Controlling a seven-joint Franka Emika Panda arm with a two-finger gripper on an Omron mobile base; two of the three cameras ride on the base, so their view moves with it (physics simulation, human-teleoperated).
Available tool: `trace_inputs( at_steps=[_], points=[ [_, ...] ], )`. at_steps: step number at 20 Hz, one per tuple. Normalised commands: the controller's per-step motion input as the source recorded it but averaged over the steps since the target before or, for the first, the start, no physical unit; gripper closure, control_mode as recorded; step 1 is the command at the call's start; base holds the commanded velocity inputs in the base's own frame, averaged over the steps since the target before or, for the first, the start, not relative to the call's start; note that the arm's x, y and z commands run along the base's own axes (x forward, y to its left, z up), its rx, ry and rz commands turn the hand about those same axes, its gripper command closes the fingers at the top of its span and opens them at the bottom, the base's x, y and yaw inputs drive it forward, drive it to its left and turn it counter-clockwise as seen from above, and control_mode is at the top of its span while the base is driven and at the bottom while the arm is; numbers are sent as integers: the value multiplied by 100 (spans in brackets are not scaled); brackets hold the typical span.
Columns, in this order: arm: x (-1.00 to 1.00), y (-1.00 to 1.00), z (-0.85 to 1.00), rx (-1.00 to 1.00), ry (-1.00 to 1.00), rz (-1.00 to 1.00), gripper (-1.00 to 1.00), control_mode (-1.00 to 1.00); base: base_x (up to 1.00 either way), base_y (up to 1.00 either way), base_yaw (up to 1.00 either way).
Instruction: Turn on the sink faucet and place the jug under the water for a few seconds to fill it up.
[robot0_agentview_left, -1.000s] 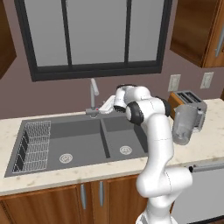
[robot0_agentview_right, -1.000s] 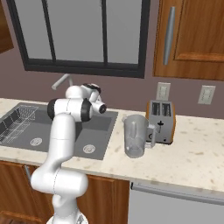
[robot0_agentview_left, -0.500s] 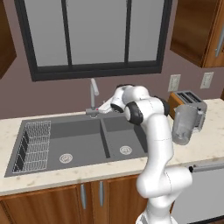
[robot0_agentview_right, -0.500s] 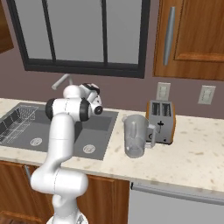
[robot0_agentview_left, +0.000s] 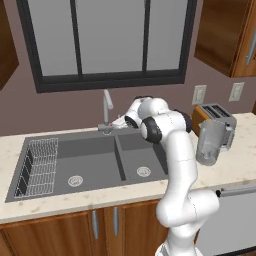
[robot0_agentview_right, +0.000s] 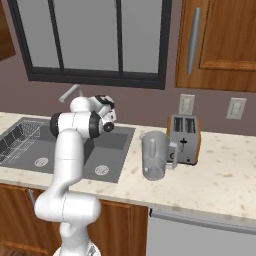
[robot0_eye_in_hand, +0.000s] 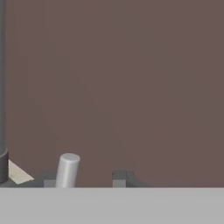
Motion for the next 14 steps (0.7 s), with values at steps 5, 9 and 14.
trace_inputs(
  at_steps=[5, 9, 14],
  points=[
    [19, -65, -1, 0, 0, -12, 100, -100, 0, 0, 0],
    [17, -70, -4, 1, 0, -12, 100, -100, 0, 0, 0],
    [12, -70, -7, 1, 0, -11, 100, -100, 0, 0, 0]
  ],
)
